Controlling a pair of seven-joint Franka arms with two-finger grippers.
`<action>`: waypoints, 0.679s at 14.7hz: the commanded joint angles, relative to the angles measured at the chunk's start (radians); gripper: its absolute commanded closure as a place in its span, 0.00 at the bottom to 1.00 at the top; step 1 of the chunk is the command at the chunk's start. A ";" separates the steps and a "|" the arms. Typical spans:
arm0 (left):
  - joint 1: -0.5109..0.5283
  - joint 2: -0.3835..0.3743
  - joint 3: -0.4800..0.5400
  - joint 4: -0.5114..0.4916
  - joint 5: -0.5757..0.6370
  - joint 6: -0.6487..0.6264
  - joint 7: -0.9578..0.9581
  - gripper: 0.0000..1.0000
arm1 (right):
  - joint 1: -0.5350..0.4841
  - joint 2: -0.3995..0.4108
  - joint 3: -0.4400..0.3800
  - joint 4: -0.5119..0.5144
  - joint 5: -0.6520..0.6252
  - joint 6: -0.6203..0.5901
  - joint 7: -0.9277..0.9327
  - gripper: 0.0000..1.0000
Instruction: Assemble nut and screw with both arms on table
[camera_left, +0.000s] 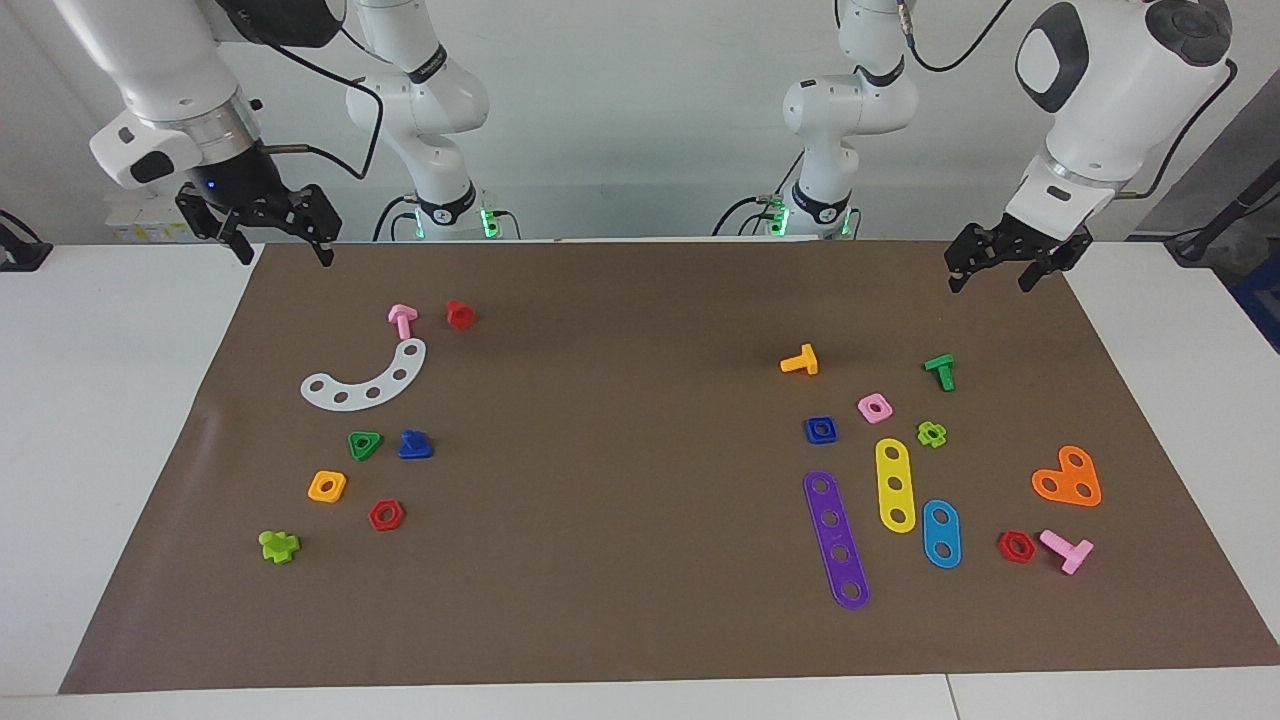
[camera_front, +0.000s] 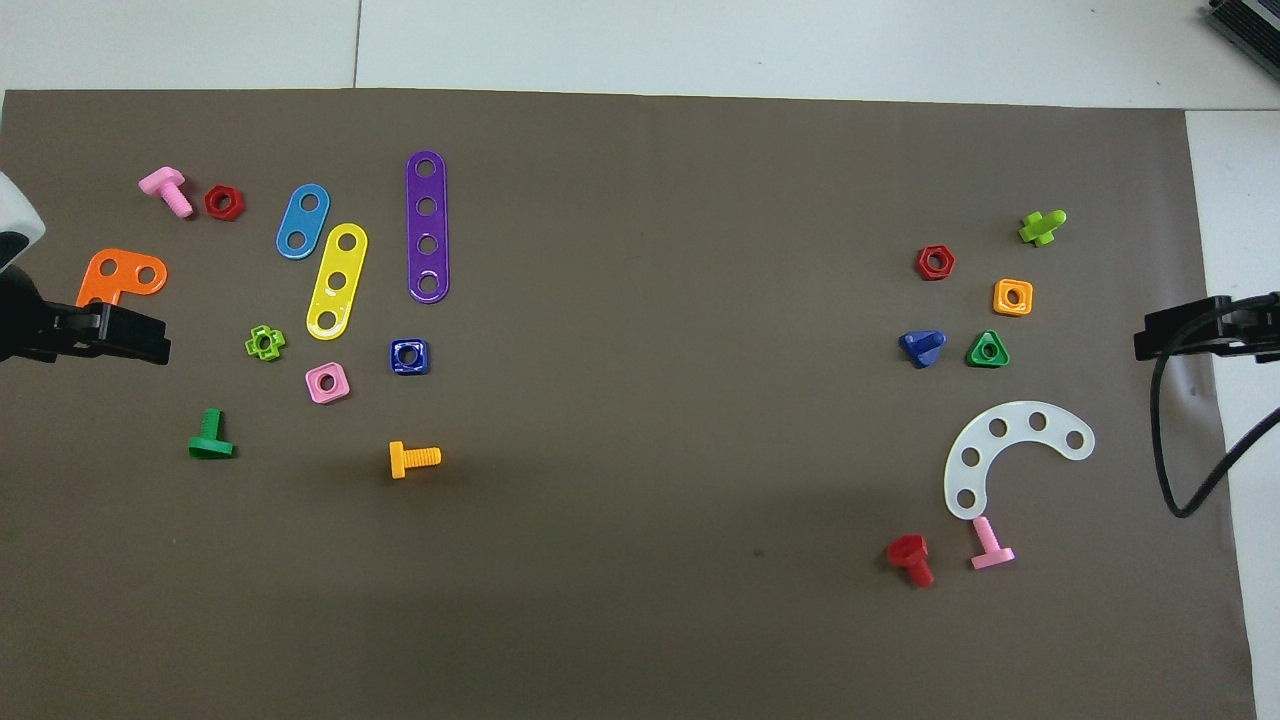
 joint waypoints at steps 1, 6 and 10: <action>0.005 -0.007 -0.003 -0.011 0.016 0.016 -0.011 0.00 | -0.005 -0.029 0.006 -0.035 0.001 0.023 0.004 0.00; 0.005 -0.007 -0.003 -0.011 0.016 0.016 -0.011 0.00 | -0.003 -0.031 0.009 -0.067 0.003 0.035 -0.005 0.00; 0.005 -0.007 -0.003 -0.011 0.016 0.015 -0.011 0.00 | 0.009 -0.009 0.015 -0.134 0.015 0.168 -0.009 0.00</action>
